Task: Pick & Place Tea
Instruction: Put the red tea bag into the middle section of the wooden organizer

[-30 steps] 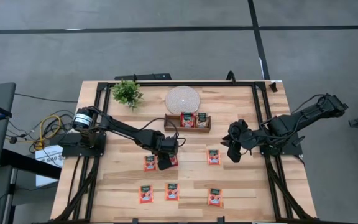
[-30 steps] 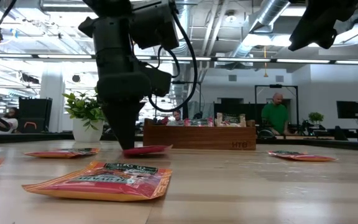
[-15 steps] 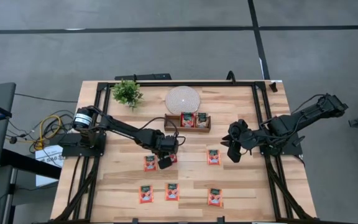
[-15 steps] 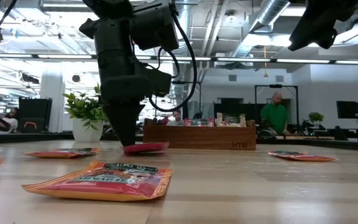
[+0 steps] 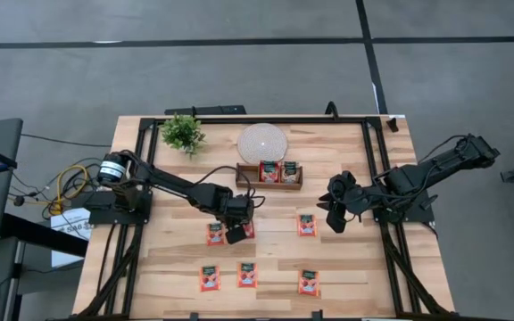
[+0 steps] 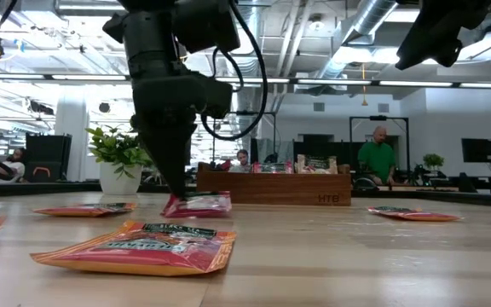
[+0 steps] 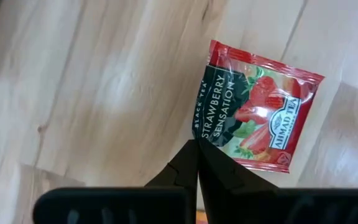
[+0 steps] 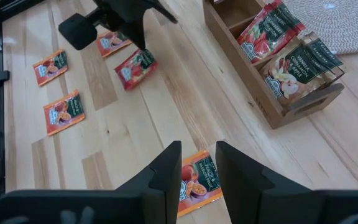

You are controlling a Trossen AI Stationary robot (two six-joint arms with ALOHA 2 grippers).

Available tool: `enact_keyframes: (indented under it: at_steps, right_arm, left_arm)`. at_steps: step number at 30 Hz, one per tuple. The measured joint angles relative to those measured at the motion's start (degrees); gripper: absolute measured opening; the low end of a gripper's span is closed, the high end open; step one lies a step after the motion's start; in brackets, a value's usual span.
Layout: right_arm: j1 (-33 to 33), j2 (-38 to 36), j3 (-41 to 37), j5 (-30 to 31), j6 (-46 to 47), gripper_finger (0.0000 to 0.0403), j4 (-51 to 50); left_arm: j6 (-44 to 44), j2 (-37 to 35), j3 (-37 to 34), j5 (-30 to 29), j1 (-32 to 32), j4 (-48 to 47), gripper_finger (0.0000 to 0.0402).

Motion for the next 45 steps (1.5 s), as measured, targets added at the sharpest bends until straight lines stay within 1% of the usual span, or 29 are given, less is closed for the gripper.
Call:
enact_keyframes:
  at_steps: [9, 14, 19, 24, 31, 34, 37, 41, 45]
  right_arm:
    - [0.01, 0.0, 0.0, -0.02, 0.0, 0.0093, -0.01]
    - [-0.01, 0.0, 0.0, -0.02, 0.0, 0.0093, -0.02]
    - [-0.01, 0.0, 0.0, 0.07, 0.02, 0.0093, 0.76]
    - [-1.42, 0.0, 0.0, 0.09, -0.12, 0.0093, 6.63]
    - [-7.69, 0.02, 0.0, -0.42, -8.86, 0.0093, 16.92]
    - [-11.22, 0.06, 0.0, -3.32, -12.07, 0.0093, 19.54]
    - [-14.71, 1.59, 0.04, -7.98, -14.64, 0.0093, 23.11]
    - [-18.26, 5.03, 0.12, -14.12, -18.1, 0.0093, 27.88]
    - [-20.87, 8.48, -0.04, -17.94, -20.14, 0.0093, 30.97]
  left_arm:
    - [-0.44, -0.64, 0.07, -0.06, 0.02, -0.45, 0.0]
    - [-0.5, -4.48, 0.15, -0.32, 0.0, -0.61, 0.0]
    - [-0.59, -10.06, 0.17, -2.92, 0.0, -0.69, 0.0]
    - [0.11, -14.59, 0.2, -6.03, 0.02, -0.05, 0.0]
    - [4.53, -15.91, 1.27, -8.65, 0.04, 2.39, 0.0]
    - [7.95, -15.3, 4.11, -11.74, 0.07, 3.26, 0.0]
    - [11.94, -15.3, 6.96, -13.97, 1.01, 4.24, 0.0]
    - [15.95, -15.3, 10.52, -14.58, 3.3, 4.83, 0.0]
    - [17.91, -15.34, 11.41, -14.58, 5.06, 5.05, 0.0]
